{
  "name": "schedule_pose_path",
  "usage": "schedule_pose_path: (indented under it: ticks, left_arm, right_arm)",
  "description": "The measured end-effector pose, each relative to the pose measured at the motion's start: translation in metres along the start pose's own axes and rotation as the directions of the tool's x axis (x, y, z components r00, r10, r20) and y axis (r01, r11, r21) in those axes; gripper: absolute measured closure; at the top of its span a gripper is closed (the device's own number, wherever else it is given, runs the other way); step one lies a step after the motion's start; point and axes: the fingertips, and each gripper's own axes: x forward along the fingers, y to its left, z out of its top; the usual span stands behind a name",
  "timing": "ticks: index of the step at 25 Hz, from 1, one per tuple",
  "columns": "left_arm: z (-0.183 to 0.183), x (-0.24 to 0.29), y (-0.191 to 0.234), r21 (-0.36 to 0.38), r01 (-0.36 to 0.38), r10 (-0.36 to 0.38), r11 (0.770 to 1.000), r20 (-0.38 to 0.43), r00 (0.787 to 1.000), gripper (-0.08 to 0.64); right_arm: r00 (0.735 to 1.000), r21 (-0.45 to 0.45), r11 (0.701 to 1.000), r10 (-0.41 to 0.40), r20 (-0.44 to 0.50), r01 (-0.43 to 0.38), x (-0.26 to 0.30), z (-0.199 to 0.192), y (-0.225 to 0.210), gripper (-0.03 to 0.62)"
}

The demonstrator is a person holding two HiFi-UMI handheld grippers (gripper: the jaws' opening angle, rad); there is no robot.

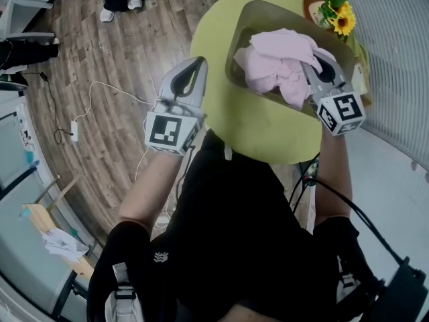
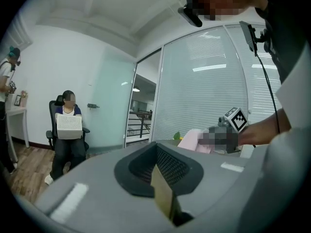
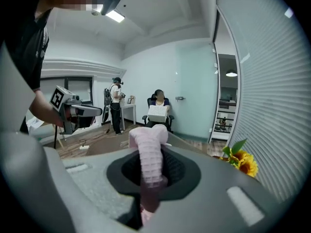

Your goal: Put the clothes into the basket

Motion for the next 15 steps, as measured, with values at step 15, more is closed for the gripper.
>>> schedule_pose_path:
  ticks: [15]
  left_arm:
    - [0.005,-0.020,0.045,0.064,-0.135,0.137,0.989,-0.016,0.990,0.555]
  right_arm:
    - [0.975,-0.066,0.998,-0.015,-0.223,0.000,0.022,-0.051,-0.009,0.554]
